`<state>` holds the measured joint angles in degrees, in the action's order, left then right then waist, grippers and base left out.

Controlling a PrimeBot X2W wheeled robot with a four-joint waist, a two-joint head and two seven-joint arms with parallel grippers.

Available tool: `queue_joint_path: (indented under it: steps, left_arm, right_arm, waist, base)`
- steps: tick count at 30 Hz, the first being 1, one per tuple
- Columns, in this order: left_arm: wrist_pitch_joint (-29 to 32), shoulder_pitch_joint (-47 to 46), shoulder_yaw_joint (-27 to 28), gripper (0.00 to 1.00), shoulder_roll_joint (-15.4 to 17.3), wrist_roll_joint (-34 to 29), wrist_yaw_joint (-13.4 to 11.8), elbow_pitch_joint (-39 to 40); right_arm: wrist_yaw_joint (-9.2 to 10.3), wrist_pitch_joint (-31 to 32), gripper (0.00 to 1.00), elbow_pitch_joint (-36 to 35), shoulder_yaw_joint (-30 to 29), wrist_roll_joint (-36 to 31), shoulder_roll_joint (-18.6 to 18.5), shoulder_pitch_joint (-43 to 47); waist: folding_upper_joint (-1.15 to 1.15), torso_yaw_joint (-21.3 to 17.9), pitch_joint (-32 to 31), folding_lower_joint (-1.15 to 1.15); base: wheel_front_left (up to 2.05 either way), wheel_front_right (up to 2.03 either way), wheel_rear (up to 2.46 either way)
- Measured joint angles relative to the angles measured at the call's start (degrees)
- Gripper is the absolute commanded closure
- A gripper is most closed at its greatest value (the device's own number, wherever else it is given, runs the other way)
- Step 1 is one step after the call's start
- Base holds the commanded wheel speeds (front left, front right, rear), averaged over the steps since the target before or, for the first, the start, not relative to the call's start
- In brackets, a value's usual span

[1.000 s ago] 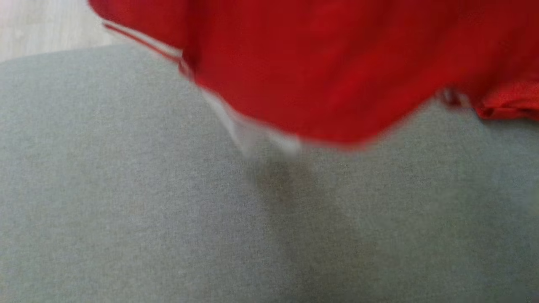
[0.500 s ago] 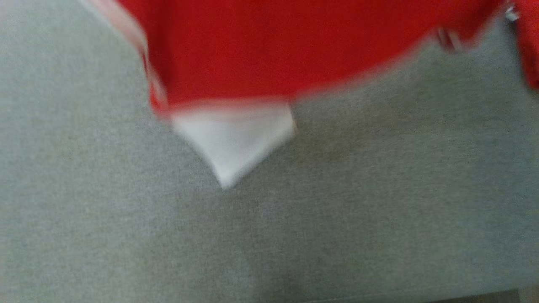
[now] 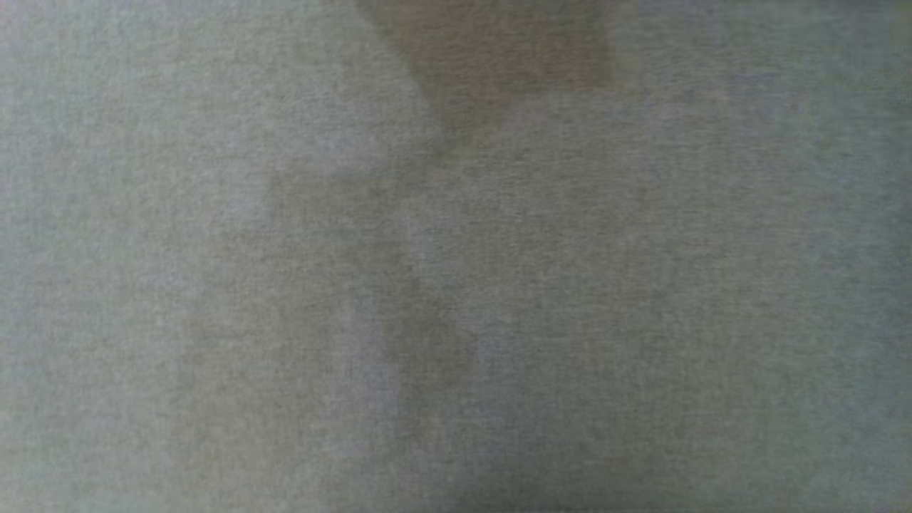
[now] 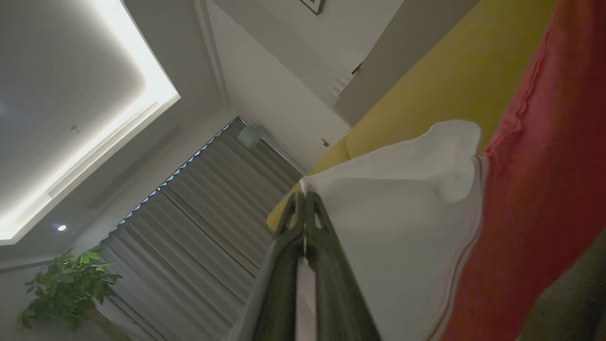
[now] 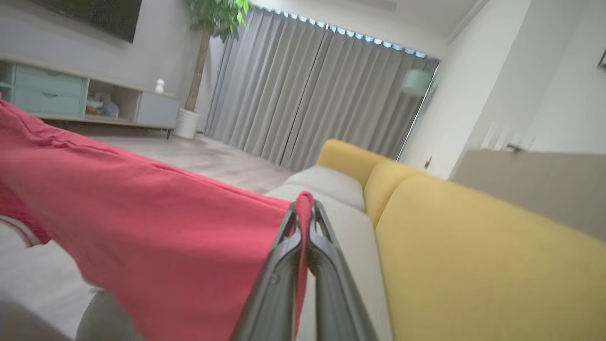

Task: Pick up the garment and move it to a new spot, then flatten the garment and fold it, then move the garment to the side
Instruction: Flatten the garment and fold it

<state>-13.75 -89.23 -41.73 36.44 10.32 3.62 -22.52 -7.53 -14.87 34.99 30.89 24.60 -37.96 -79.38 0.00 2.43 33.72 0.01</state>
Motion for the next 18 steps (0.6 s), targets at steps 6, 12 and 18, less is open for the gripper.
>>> queue_joint_path:
  steps: [6,12,18]
  left_arm:
    - [-0.45,16.31,-1.62,1.0,2.85,1.96,-4.64,7.89]
    - [0.29,35.1,-2.44,1.0,10.8,5.08,-12.69,22.49]
    - [2.16,53.57,-4.33,1.0,16.58,7.95,-21.58,33.79]
  right_arm:
    - [0.0,0.0,1.0,1.02,-1.98,0.26,1.33,10.43]
    - [0.0,0.0,1.0,-3.65,-7.68,1.25,1.8,23.38]
    - [0.0,0.0,1.0,-8.17,-11.73,1.1,2.37,36.89]
  waist:
    - [0.0,0.96,-0.23,0.0]
    - [0.0,0.31,-3.95,-0.02]
    - [0.0,-0.26,-7.94,-0.03]
  base:
    - [0.0,0.0,0.0]
    - [0.0,0.0,0.0]
    - [0.0,0.0,0.0]
